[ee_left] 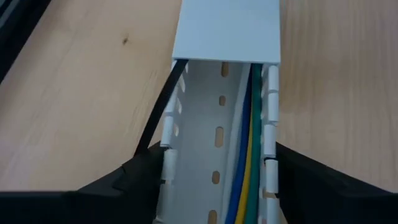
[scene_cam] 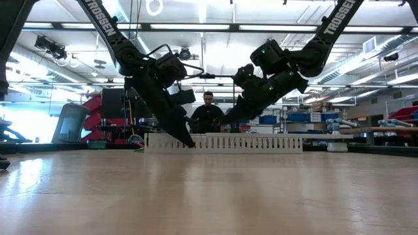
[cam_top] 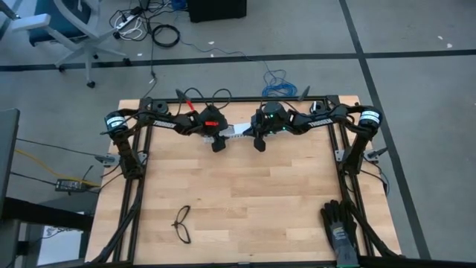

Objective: Ziptie cables
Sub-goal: Close the white cable duct lid

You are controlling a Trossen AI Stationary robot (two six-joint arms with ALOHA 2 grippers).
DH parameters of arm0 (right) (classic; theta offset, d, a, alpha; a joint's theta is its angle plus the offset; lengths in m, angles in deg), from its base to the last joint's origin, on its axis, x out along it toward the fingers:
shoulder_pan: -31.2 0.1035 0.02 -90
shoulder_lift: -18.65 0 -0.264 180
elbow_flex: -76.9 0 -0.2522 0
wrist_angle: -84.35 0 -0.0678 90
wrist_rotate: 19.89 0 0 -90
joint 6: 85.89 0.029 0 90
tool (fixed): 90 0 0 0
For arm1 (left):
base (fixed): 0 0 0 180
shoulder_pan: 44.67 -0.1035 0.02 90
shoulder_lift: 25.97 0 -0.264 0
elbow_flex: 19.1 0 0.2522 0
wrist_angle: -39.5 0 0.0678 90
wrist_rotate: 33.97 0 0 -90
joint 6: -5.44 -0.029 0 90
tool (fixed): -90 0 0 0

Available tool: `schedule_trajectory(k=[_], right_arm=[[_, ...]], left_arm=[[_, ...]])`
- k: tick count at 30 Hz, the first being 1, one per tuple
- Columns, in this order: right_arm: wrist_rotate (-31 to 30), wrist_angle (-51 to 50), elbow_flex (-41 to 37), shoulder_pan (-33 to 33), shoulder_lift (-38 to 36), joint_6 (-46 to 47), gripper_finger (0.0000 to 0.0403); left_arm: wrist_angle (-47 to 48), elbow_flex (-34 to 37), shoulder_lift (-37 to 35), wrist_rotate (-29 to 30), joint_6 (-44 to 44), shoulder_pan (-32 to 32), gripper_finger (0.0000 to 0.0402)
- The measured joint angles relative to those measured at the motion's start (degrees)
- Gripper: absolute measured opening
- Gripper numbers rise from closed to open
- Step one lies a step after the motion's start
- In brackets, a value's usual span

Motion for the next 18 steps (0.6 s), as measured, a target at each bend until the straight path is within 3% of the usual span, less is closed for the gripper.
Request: schedule_trajectory(k=[8, 18], right_arm=[[-8.2, -1.3, 0.1, -1.4, 0.7, -0.4, 0.0000], [2.2, 1.3, 8.6, -0.2, 13.0, 2.8, 0.0000]], left_arm=[[-0.9, 0.0, 0.0, 0.5, 0.0, 0.2, 0.0213], [-1.6, 0.1, 0.0, 0.3, -0.1, 0.3, 0.0187]])
